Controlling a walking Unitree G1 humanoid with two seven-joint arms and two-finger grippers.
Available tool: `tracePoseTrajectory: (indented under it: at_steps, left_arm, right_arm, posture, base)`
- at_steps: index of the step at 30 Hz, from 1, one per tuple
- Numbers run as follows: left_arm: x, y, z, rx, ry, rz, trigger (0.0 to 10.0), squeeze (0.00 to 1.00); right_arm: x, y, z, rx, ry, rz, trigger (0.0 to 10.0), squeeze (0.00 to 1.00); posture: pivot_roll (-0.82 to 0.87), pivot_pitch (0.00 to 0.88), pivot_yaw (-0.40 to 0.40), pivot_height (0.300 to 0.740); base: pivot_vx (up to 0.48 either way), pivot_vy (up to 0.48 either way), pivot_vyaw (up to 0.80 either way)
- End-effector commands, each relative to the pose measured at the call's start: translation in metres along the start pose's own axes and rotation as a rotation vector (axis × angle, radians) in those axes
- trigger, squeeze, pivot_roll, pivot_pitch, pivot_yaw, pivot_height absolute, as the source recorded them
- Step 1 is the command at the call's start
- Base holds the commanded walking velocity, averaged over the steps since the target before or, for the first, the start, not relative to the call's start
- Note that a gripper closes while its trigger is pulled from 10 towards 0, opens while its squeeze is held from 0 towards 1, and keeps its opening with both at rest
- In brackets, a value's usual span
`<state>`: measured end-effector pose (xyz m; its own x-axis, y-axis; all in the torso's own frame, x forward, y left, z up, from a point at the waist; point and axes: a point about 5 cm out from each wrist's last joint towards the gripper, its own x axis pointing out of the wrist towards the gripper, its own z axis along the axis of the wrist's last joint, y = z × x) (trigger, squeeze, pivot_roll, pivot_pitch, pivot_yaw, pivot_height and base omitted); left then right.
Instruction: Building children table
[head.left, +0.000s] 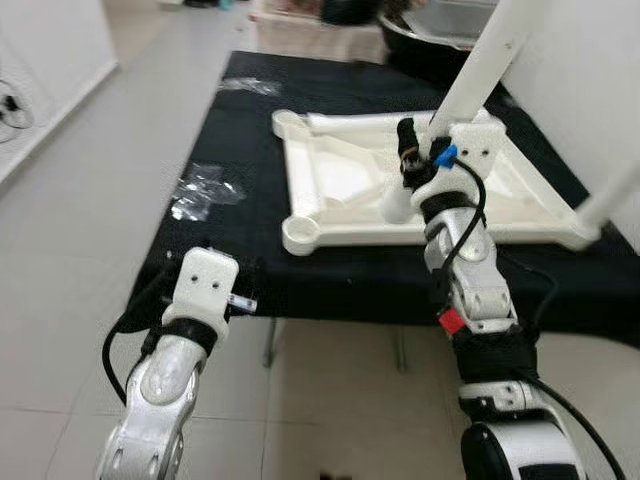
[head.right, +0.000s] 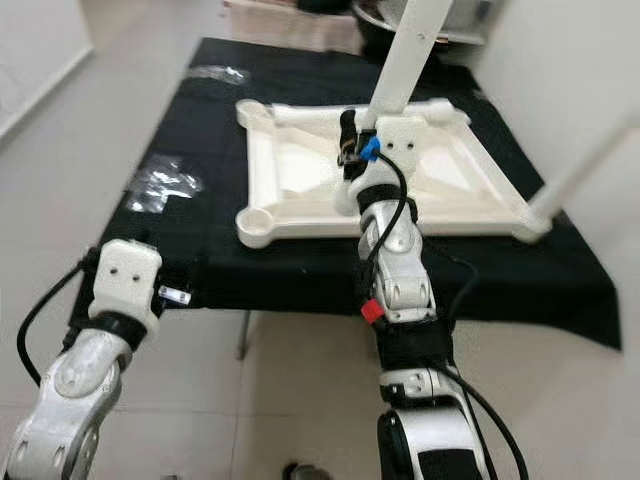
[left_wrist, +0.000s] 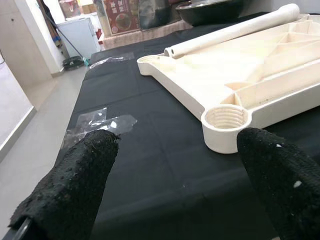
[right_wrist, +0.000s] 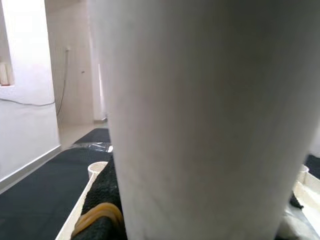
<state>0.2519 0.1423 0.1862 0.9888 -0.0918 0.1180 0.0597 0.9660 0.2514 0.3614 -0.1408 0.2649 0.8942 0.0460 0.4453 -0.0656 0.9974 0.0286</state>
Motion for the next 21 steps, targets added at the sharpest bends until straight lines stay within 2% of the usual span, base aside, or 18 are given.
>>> tracePoseTrajectory:
  at_steps: [1,4,21]
  left_arm:
    - [-0.0028,0.0001,-0.0011,0.001,0.006,0.001,10.0,0.00]
    - [-0.0033,-0.0010,-0.0019,0.017,0.007,-0.005,10.0,0.00]
    - [-0.0028,-0.0064,-0.0013,0.031,0.006,-0.029,10.0,0.00]
  right_arm:
    - [-0.0008,0.0018,0.0048,-0.005,-0.032,0.004,10.0,0.00]
    - [-0.0003,0.0023,0.0046,-0.004,-0.031,0.006,10.0,0.00]
    - [0.0011,0.0047,0.0033,0.011,-0.027,0.015,10.0,0.00]
  posture:
    - [0.11,0.134,-0.110,0.740]
    - [0.11,0.139,-0.109,0.740]
    - [0.12,0.150,-0.119,0.740]
  base:
    - [0.000,0.000,0.00]
    - [0.000,0.000,0.00]
    - [0.287,0.000,0.00]
